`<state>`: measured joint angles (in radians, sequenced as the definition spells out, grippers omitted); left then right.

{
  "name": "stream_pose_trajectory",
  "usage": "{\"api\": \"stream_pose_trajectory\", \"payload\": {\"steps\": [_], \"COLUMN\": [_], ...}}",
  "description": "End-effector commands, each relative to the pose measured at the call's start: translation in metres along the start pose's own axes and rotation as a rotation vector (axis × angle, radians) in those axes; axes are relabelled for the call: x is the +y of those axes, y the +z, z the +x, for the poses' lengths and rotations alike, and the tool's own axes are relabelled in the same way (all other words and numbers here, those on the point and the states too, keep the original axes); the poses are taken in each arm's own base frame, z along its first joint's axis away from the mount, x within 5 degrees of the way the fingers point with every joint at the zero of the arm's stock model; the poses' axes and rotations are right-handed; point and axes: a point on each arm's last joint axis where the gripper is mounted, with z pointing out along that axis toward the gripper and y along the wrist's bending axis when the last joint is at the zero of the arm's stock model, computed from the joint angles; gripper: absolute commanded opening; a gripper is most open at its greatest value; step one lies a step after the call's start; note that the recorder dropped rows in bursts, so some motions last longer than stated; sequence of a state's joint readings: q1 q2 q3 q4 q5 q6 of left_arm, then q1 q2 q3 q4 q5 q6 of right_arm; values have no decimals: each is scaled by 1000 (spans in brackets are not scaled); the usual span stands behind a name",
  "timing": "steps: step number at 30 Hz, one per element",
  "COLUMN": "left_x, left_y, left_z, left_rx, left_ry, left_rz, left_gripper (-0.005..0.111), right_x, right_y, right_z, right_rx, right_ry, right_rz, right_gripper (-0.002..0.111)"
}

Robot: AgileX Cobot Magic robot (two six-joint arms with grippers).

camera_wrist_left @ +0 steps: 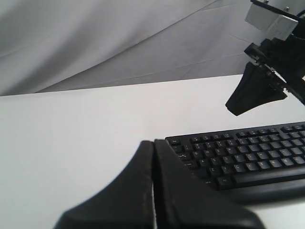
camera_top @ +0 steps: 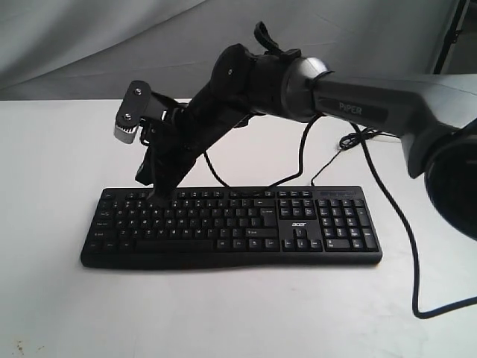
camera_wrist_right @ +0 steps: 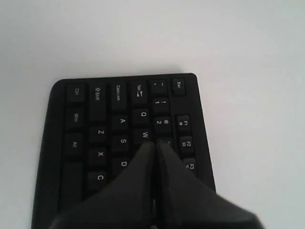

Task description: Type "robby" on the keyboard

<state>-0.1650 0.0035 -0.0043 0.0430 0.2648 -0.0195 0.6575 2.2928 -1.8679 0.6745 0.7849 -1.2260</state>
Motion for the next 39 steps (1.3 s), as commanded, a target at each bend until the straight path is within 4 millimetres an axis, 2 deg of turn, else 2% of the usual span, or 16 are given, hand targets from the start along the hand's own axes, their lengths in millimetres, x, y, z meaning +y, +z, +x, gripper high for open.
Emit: {"api": "stream_pose_trajectory", "payload": {"steps": [1, 13, 17, 22, 26, 29, 39], "left_x": [0, 0, 0, 0, 0, 0, 0], "left_y": [0, 0, 0, 0, 0, 0, 0], "left_z": [1, 1, 1, 1, 1, 1, 1], "left_rx": [-5, -5, -5, -5, -5, -5, -5], "left_ry": [3, 3, 3, 3, 3, 3, 3], "left_rz": [5, 5, 5, 5, 5, 5, 5], "left_gripper": [0, 0, 0, 0, 0, 0, 0], "right_x": [-13, -29, -24, -17, -10, -14, -10], "right_y": [-14, -30, -29, -31, -36, -40, -38], "right_z": [11, 41, 54, 68, 77, 84, 85], "right_rx": [11, 92, 143, 133, 87, 37, 14], "right_ry": [40, 91, 81, 58, 79, 120, 103], "right_rz": [-10, -47, -36, 58, 22, -6, -25], "right_gripper": [0, 0, 0, 0, 0, 0, 0]}}
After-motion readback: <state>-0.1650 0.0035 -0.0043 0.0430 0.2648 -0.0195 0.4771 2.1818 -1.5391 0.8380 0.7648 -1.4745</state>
